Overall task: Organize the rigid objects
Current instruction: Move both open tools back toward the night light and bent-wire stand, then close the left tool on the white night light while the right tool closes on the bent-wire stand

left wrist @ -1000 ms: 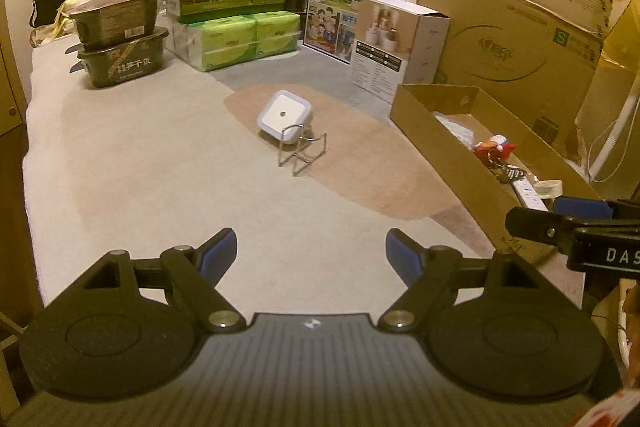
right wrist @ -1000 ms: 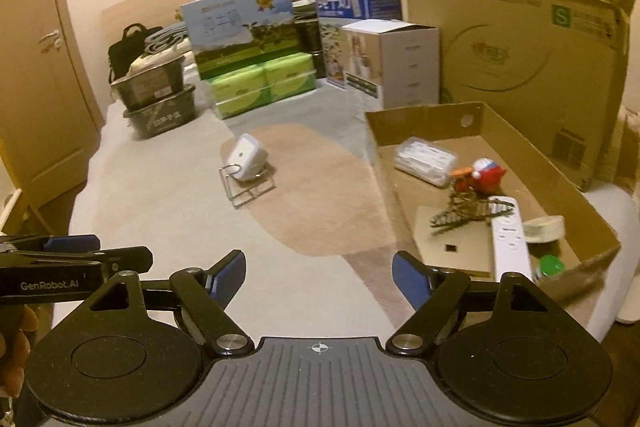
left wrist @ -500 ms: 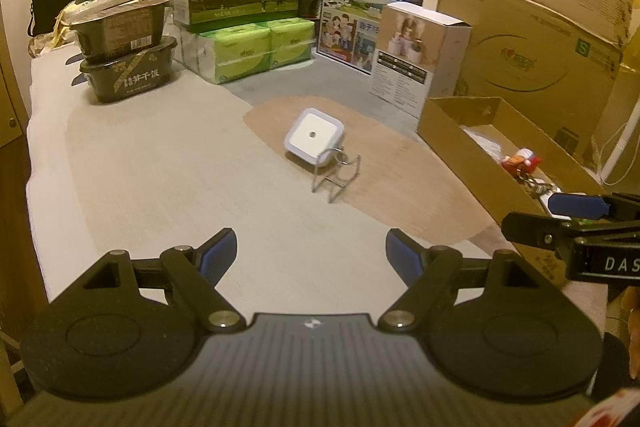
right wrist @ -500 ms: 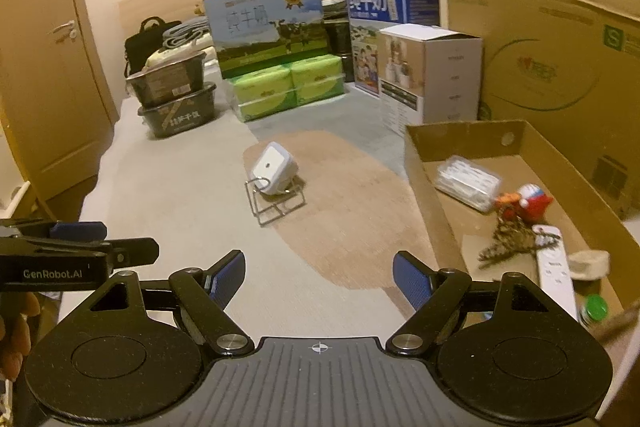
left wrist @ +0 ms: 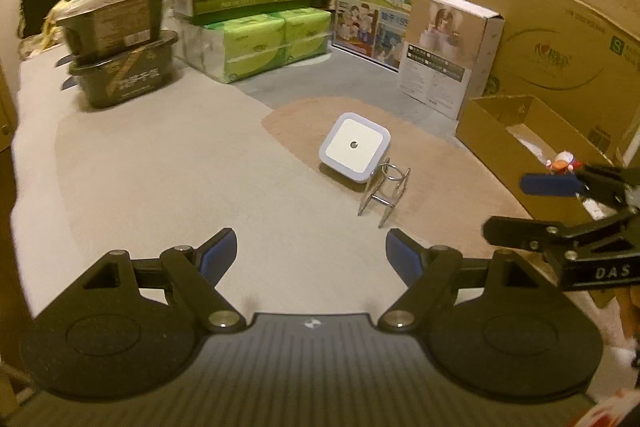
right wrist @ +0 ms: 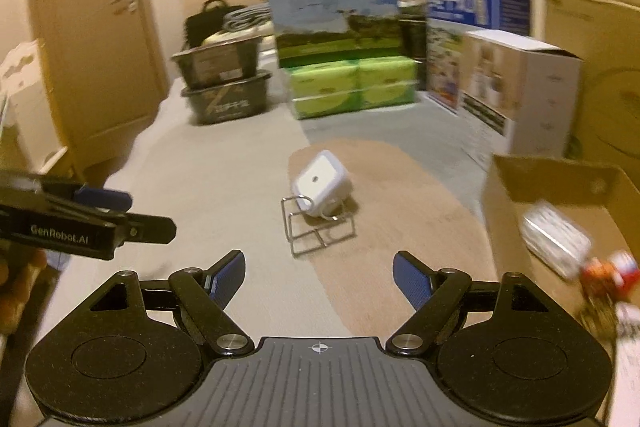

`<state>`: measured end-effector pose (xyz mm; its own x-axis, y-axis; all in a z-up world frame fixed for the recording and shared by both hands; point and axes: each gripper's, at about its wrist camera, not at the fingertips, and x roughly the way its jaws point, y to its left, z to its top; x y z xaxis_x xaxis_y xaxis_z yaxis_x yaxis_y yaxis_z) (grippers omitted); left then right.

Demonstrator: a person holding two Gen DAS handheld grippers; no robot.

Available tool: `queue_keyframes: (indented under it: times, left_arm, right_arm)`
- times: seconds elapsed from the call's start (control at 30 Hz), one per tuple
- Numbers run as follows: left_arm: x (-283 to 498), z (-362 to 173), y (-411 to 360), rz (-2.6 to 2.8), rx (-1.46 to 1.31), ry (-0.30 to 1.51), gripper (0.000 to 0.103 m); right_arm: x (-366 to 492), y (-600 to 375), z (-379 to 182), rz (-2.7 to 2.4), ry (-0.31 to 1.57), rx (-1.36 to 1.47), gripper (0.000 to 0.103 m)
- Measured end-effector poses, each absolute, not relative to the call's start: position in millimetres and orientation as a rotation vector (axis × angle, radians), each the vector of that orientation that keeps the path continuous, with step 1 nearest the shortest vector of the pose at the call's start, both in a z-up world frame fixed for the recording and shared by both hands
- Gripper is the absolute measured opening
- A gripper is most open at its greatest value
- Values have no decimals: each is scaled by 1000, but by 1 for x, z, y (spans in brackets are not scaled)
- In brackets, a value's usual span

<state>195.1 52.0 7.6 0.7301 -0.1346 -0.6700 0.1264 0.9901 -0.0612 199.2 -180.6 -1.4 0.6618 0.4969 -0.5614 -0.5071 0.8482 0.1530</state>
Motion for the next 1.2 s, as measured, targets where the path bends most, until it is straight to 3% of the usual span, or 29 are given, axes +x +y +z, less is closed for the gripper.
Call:
queue_keyframes:
  times: [0.5,1.0,1.1,1.13,1.2]
  left_arm:
    - [273,-25,66,-464,245,739,80]
    - [316,-39,82,-679,295,734,80]
    - [319,-41,82,-697,303,734,80]
    - [320,-41,82,-703,304,734,80]
    - [321,-42,84,-709,303,734,80]
  right_arm:
    - [285,-157,-47,771,648,-149,86]
    - [327,-146,-71,910,717,-199,86]
    - [328,-146,-72,926,719,-184,78]
    - [329,-146,-73,928,725,-184,71]
    - [329,-144,-73,929,729,-190,69]
